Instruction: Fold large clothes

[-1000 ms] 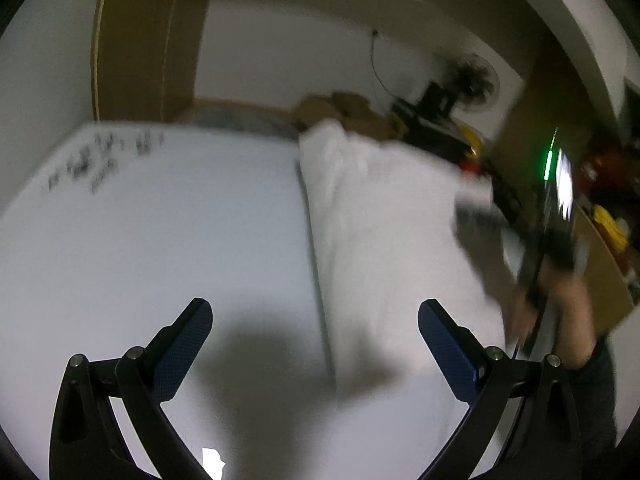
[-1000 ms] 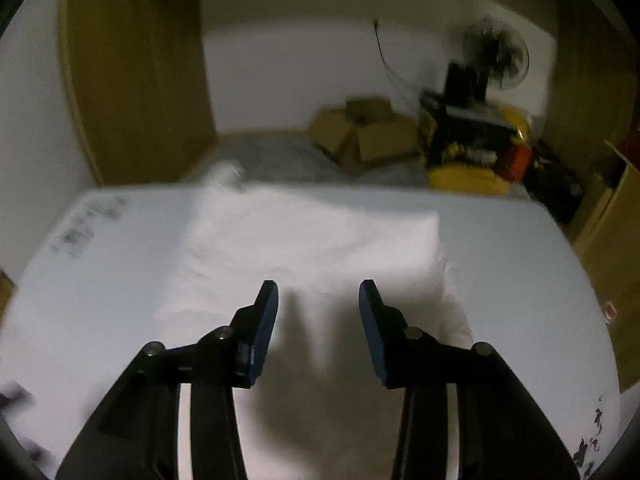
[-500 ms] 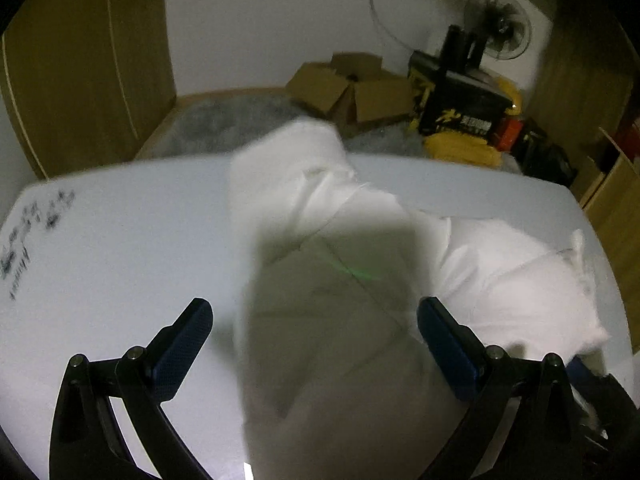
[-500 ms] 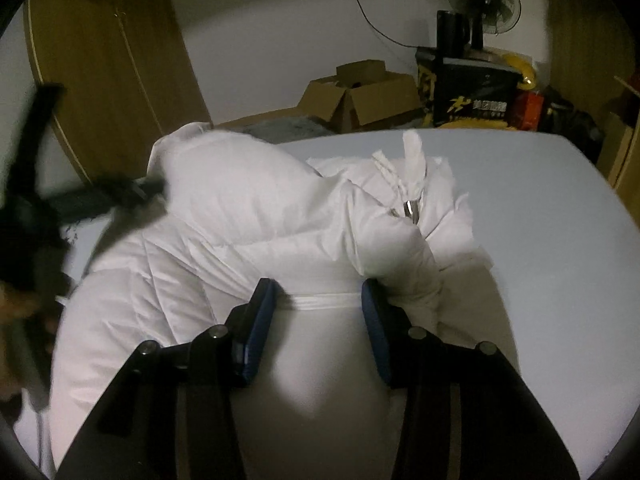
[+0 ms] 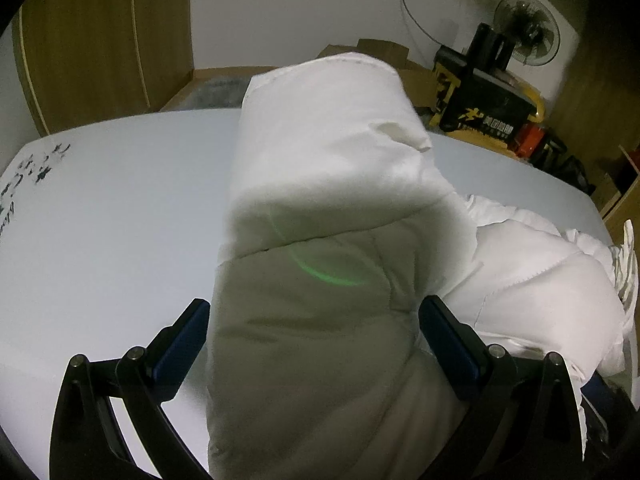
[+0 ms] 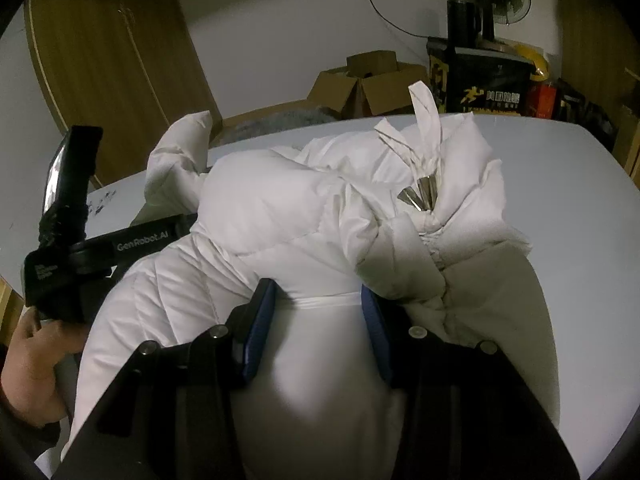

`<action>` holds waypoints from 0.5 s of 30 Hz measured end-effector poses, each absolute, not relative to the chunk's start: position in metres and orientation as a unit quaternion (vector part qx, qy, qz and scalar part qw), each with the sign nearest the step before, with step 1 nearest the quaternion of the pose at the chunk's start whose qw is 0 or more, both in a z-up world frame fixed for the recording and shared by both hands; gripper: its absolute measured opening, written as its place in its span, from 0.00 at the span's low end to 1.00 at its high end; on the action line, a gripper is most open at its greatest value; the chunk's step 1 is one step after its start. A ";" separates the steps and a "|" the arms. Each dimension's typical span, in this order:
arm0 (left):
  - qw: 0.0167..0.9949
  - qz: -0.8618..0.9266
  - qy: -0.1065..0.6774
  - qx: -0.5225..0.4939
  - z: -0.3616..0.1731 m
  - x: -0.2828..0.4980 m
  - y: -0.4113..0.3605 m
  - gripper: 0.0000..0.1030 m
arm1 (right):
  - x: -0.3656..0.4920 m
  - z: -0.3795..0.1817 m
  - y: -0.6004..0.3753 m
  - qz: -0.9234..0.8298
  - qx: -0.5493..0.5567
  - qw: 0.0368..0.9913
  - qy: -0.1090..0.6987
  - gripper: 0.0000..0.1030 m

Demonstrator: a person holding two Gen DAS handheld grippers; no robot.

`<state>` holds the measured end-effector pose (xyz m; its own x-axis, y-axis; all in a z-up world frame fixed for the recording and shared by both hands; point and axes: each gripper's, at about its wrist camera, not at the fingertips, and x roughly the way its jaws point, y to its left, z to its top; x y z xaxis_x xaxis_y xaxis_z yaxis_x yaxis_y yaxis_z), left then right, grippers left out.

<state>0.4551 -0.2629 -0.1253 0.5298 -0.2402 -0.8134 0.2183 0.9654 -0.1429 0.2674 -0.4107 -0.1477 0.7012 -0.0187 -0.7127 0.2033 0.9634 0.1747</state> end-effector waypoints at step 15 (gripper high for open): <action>0.759 -0.276 0.567 -0.163 -0.097 0.485 -0.157 1.00 | 0.150 -0.078 -0.450 -0.017 0.244 0.902 0.355 1.00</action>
